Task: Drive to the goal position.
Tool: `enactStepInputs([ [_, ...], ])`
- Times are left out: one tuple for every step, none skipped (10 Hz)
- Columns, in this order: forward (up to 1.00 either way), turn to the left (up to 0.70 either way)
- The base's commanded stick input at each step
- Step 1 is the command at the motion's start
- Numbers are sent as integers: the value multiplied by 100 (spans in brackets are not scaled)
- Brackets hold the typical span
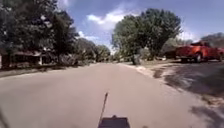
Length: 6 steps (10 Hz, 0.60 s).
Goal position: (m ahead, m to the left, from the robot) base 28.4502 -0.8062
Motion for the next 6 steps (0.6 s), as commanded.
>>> enactStepInputs([
  [100,-6],
  [100,-28],
  [100,-38],
  [100,-28],
  [100,-8],
  [100,0],
])
